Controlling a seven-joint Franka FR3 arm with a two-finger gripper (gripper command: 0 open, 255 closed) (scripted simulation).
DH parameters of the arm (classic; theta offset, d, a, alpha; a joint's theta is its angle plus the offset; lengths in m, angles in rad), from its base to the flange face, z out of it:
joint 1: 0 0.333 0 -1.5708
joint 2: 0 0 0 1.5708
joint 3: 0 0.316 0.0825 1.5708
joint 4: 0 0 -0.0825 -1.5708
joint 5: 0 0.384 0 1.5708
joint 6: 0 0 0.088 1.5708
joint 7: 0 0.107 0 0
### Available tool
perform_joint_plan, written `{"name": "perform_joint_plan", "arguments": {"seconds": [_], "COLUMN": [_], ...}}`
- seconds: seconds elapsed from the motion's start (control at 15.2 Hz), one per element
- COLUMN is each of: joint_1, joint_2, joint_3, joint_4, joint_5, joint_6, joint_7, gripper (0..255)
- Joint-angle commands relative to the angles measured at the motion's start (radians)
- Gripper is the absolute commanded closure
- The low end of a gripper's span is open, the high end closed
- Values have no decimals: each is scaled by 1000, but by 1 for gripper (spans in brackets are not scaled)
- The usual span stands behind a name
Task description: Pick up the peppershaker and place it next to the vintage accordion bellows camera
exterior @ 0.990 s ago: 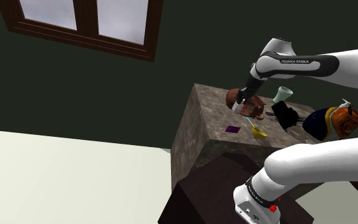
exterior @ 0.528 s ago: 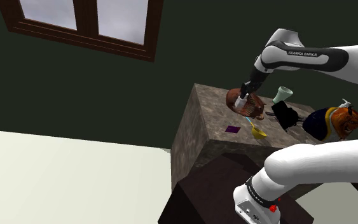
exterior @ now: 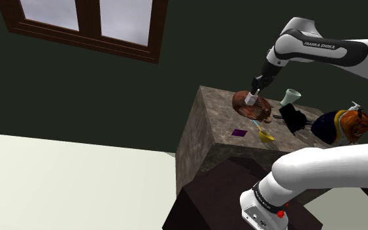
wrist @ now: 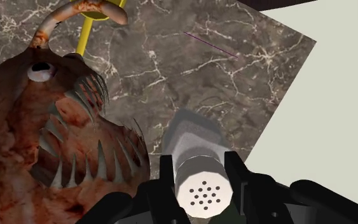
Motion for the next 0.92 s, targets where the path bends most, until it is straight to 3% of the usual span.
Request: {"name": "perform_joint_plan", "arguments": {"seconds": [0.0, 0.4, 0.86], "joint_1": [1, 3, -60], "joint_2": [0, 4, -52], "joint_3": [2, 7, -118], "joint_4": [27, 99, 81], "joint_5": [2, 8, -62], "joint_6": [-28, -95, -113], "joint_7": [-3, -6, -166], "gripper": [255, 255, 255]}}
